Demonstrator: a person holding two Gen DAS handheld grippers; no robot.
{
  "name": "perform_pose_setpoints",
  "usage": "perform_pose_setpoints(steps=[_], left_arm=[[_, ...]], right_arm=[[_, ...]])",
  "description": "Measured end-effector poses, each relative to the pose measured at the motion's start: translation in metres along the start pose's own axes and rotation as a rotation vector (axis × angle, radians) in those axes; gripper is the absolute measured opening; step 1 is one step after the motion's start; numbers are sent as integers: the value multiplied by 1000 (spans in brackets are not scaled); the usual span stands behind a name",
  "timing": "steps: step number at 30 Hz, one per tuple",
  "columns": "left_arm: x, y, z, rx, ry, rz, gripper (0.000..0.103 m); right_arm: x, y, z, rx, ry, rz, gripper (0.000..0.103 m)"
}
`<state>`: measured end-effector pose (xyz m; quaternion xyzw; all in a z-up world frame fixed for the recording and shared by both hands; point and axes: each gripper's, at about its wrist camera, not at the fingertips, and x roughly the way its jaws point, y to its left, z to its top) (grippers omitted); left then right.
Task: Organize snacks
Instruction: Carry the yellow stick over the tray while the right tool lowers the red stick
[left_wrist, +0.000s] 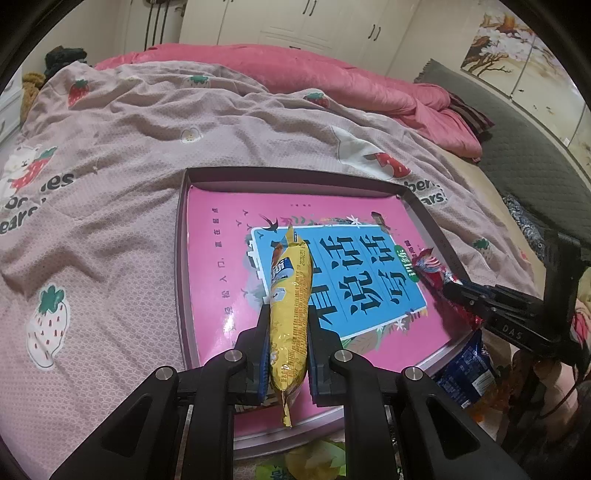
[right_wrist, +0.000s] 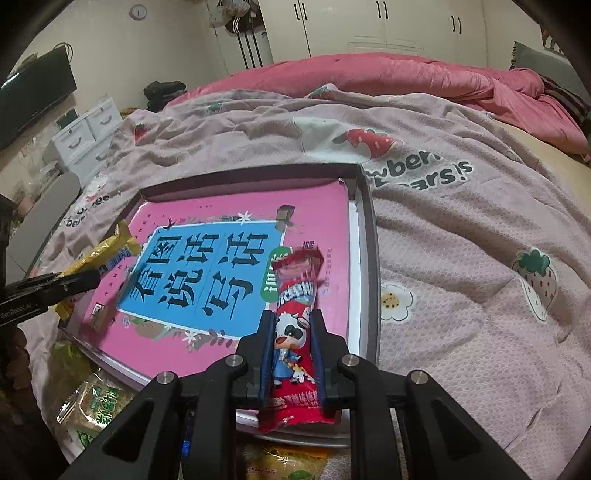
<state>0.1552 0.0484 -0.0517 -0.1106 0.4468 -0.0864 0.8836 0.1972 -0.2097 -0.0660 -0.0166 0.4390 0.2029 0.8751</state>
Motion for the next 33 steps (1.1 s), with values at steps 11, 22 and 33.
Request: perform_pose_setpoints(steps=[11,22,33], left_arm=[[2,-2,0,8,10,-2,16],[3,-3,-1,12,10,4,16],[-4,-4,0,11,-3,1,16]], right_arm=[[1,0,-1,-3,8,4,19],[3,0,-4,-13,44,-28,19],[-4,-5,-5,2,34,-49,19]])
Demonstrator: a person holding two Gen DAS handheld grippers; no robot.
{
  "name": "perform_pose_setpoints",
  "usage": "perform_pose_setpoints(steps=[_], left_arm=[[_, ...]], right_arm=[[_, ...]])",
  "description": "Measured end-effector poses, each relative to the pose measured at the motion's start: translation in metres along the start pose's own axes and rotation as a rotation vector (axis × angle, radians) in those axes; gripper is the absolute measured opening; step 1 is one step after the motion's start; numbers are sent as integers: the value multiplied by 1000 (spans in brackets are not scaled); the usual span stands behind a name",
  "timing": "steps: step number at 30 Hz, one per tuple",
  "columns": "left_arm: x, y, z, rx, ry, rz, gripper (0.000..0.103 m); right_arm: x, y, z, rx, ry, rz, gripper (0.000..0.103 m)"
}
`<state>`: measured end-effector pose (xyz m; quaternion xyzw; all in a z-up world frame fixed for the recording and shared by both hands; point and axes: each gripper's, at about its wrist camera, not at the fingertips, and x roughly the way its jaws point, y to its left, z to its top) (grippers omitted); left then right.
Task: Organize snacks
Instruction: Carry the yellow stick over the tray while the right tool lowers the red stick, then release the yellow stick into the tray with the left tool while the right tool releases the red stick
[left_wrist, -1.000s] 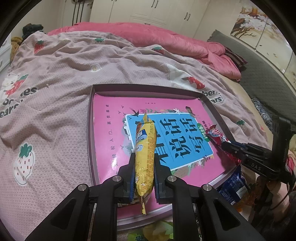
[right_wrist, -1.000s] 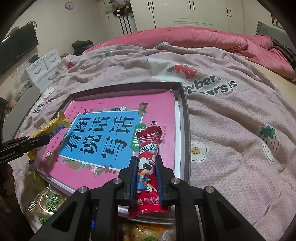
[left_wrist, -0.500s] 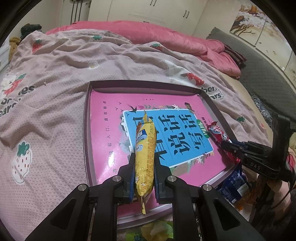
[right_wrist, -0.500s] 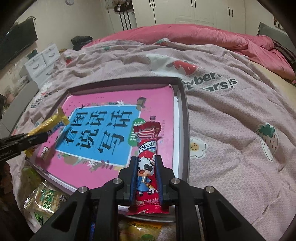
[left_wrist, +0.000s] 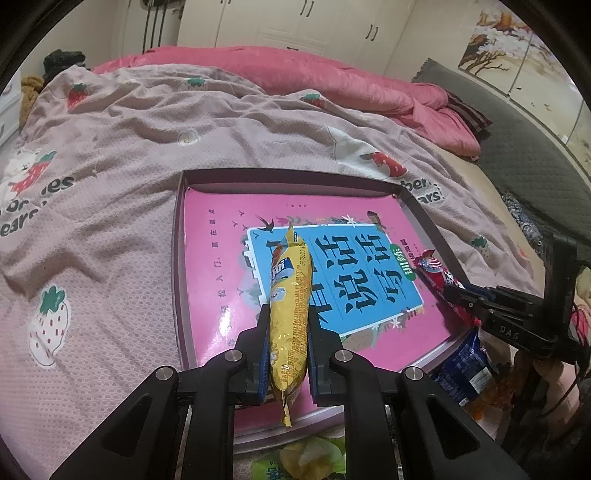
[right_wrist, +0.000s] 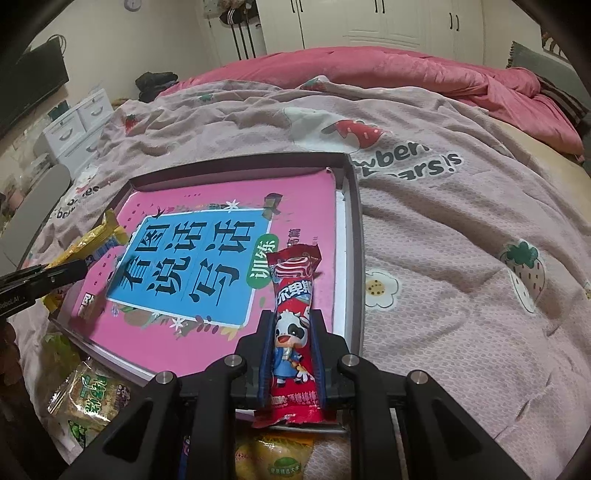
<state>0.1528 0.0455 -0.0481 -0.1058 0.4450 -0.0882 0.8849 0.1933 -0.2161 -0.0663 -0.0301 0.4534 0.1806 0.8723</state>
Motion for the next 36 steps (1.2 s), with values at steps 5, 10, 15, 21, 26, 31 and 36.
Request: perform_pose_setpoints(steps=[5,10,15,21,26,31,36], left_arm=[[-1,0,0,-3,0,-2,16],[-2,-1,0,-3,7,1,19],[0,0,-1,-7,16,7,20],[-5,-1,0,-11,6,-5,40],[-13,-1,2,-11,-16,3,44],[-28,0,6,-11,-52,10,50],[-49,-2,10,7,-97,24,52]], right_arm=[[-4,-1,0,-4,-7,-12,19],[-8,-1,0,-7,-12,-23,19],[-9,-1,0,-11,-17,-25,25],[-16,2,1,-29,-42,-23,32],[-28,7,2,-51,-79,-34,32],[-49,12,1,-62,-141,-20,32],[-71,14,-3,-47,-175,20,33]])
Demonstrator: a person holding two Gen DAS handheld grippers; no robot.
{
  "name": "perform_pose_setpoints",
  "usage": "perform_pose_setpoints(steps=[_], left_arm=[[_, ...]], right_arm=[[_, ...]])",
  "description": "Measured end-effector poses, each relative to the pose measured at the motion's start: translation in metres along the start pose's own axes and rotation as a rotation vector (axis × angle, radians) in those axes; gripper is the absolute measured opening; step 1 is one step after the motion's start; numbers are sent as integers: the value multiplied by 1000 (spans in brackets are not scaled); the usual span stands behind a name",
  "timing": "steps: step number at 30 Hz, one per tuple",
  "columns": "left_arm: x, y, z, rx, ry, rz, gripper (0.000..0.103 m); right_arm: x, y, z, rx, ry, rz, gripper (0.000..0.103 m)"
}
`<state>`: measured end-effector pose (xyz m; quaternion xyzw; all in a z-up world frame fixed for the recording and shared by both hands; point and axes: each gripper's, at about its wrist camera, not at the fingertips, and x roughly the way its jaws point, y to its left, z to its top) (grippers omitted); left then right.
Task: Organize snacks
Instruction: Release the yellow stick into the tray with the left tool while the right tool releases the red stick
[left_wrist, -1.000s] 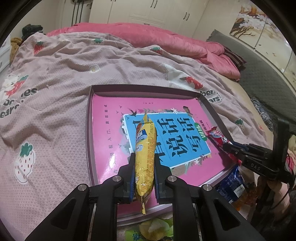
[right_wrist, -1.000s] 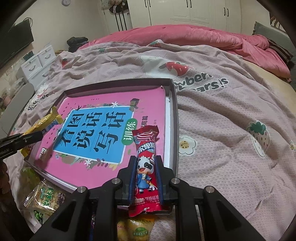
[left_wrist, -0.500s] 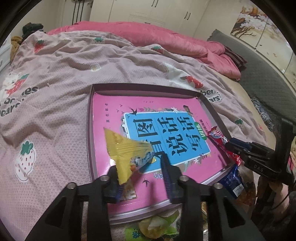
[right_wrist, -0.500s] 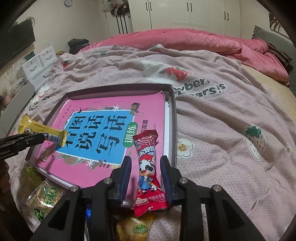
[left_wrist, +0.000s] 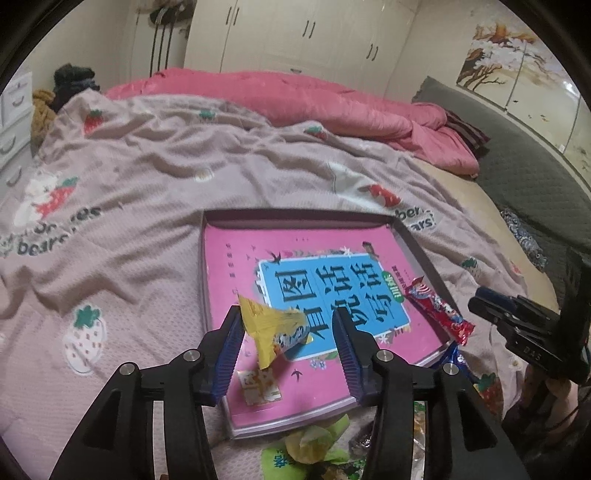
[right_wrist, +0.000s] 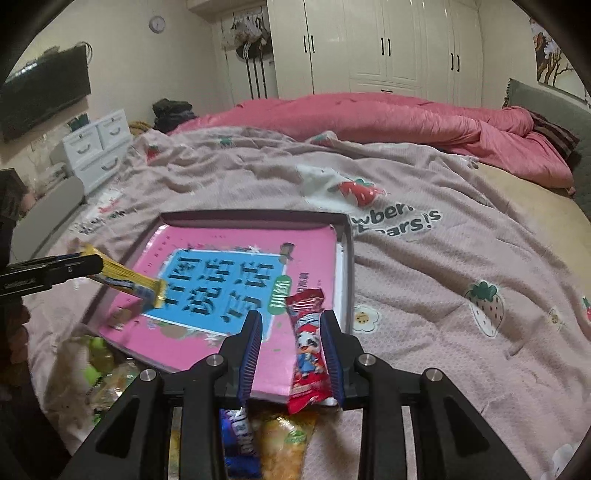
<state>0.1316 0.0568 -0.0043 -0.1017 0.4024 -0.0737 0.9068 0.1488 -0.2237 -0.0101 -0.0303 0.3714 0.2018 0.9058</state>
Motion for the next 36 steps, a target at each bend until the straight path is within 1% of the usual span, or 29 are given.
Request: perform_pose_setpoints(steps=[1,4,10,14,20,28,36], left_arm=[[-5,0,1,4,-8,-2,54],[-18,0,4,7,-33,-7,58],[-37,7,7,-6,-63,-6,58],[-45,10,4,-10,-65,-1,59],[-48,8,-4,-2,-48,-3,60],[-48,-2,-23,24,-1,-25,60],[-48,-7,-41,40,46,-26,60]], right_arm=[[-3,0,-1,6,-4,8,33],[-10,2,-5,23,-8,31,39],[-16,8,-9,22,-3,46,40],[-19,13,-15,15,7,48,40],[-23,19,-25,-1,27,49,40],[-26,25,-38,-8,62,55,40],[-26,34,-47,-17,93,56,40]])
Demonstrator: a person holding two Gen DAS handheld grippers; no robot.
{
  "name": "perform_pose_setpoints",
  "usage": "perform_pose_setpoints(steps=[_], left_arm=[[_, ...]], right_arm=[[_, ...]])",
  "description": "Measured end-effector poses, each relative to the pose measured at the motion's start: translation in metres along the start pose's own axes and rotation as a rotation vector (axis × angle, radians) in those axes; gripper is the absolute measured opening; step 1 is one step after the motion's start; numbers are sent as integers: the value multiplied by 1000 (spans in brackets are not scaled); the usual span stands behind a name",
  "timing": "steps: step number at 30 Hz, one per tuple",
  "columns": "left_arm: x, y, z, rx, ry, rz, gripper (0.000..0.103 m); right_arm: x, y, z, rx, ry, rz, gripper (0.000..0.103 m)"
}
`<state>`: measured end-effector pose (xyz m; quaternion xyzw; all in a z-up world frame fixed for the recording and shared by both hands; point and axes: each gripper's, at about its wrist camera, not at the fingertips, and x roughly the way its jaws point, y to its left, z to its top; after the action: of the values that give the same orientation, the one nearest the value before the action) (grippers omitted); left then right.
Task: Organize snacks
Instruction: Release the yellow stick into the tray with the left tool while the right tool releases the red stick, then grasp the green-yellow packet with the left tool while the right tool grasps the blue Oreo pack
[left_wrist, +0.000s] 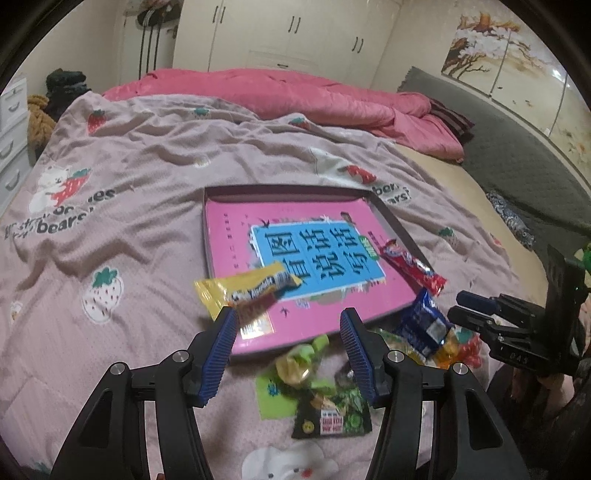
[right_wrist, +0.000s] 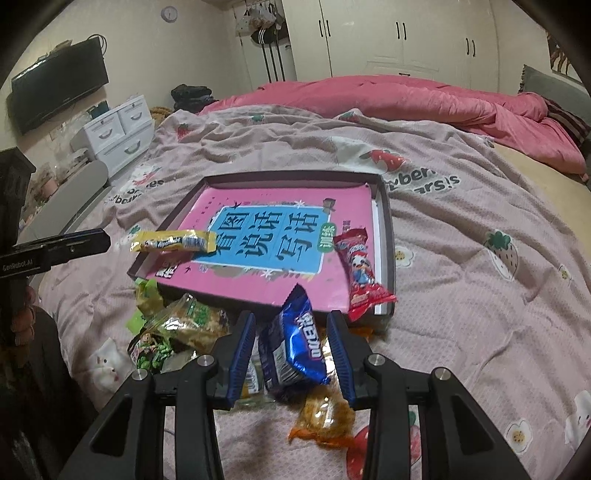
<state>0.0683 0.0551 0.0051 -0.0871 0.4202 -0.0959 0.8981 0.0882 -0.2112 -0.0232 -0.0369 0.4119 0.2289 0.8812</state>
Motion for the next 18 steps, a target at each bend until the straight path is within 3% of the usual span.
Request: perform_pose_setpoints(steps=[18], left_arm=[[26,-16,-29,42,109,13,60]], right_arm=[[18,-11,-13,51,85,17,40]])
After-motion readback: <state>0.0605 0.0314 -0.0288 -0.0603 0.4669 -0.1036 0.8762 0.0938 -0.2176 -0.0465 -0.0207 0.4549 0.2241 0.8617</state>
